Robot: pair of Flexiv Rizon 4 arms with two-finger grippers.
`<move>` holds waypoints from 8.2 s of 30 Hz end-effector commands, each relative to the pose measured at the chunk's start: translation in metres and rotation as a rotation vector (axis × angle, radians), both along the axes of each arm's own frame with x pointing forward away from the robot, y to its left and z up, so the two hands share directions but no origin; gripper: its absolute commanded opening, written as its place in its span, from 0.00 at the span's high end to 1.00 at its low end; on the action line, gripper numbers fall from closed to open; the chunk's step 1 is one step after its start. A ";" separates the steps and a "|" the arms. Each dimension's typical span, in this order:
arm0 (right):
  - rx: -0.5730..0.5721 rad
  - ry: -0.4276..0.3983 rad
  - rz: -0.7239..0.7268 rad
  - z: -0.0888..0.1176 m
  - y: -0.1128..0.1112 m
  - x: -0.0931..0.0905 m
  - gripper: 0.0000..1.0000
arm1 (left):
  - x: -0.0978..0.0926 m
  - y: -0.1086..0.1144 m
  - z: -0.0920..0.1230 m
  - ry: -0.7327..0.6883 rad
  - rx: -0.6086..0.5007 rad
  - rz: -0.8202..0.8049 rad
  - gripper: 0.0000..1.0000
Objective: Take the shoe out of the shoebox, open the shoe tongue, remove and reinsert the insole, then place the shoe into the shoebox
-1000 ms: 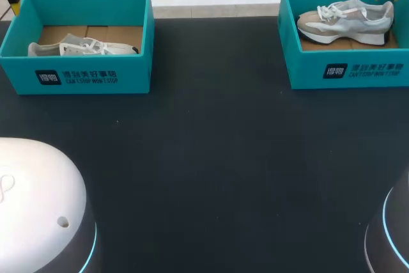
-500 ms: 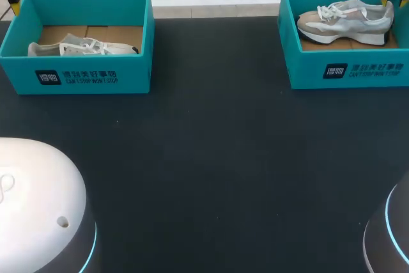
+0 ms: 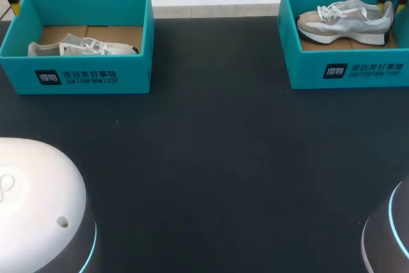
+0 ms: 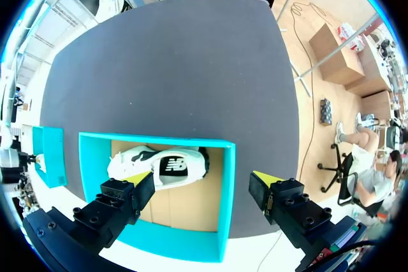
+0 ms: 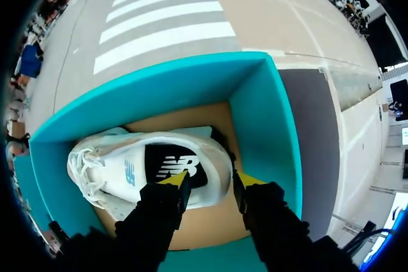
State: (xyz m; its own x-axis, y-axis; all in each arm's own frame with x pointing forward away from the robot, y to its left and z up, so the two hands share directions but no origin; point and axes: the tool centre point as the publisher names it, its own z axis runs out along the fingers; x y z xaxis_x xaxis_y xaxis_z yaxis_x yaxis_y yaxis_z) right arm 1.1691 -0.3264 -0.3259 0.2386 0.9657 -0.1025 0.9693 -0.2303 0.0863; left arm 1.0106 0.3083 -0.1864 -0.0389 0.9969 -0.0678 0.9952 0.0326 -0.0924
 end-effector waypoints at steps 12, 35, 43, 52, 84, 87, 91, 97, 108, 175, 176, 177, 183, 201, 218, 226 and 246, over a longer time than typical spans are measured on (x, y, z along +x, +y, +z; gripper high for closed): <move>-0.003 0.132 0.018 -0.027 -0.007 0.008 0.55 | -0.001 0.000 0.000 -0.001 0.001 0.000 0.00; -0.092 0.074 0.036 0.040 0.000 -0.040 1.00 | -0.001 0.000 0.000 -0.001 0.001 0.000 0.00; -0.110 -0.018 0.001 0.097 0.008 -0.057 1.00 | -0.001 0.000 0.000 -0.001 0.001 0.000 0.00; -0.073 -0.158 -0.046 0.162 0.033 -0.079 1.00 | -0.001 0.000 0.000 -0.001 0.001 0.000 0.00; -0.073 -0.229 -0.063 0.190 0.136 -0.155 1.00 | -0.001 0.000 0.000 -0.001 0.001 0.000 0.00; -0.048 -0.240 -0.091 0.189 0.166 -0.180 1.00 | -0.001 0.000 0.000 -0.001 0.001 0.000 0.00; -0.102 -0.213 -0.086 0.187 0.208 -0.214 1.00 | -0.001 0.000 0.000 -0.001 0.001 0.000 0.00; -0.148 -0.176 -0.087 0.184 0.263 -0.265 1.00 | -0.001 0.000 0.000 -0.001 0.001 0.000 0.00; -0.108 -0.159 -0.069 0.181 0.353 -0.351 1.00 | -0.001 0.000 0.000 -0.001 0.001 0.000 0.00; -0.050 -0.054 -0.435 -0.017 0.476 -0.479 1.00 | -0.001 0.000 0.000 -0.001 0.001 0.000 0.00; -0.057 -0.050 -0.455 -0.018 0.477 -0.478 1.00 | -0.001 0.000 0.000 -0.001 0.001 0.000 0.00; -0.045 -0.059 -0.456 -0.019 0.477 -0.477 1.00 | -0.001 0.000 0.000 -0.001 0.001 0.000 0.00; -0.051 -0.076 -0.489 -0.024 0.477 -0.472 1.00 | -0.001 0.000 0.000 -0.001 0.001 0.000 0.00; 0.033 -0.123 -0.191 0.051 0.474 -0.471 0.00 | -0.001 0.000 0.000 -0.001 0.001 0.000 0.00; -0.019 -0.107 0.816 0.102 0.482 -0.466 0.00 | -0.001 0.000 0.000 -0.001 0.001 0.000 0.00; -0.019 -0.107 0.816 0.102 0.482 -0.466 0.00 | -0.001 0.000 0.000 -0.001 0.001 0.000 0.00; 0.050 -0.311 1.400 0.110 0.437 -0.487 0.00 | -0.001 0.000 0.000 -0.001 0.001 0.000 0.00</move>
State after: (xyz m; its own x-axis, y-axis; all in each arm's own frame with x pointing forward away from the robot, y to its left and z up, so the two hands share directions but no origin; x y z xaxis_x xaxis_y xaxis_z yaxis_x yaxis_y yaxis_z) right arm 0.6849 0.1307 -0.2135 -0.7146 0.6641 -0.2199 0.6387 0.7476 0.1821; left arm 1.0107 0.3083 -0.1865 -0.0390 0.9969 -0.0679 0.9952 0.0326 -0.0922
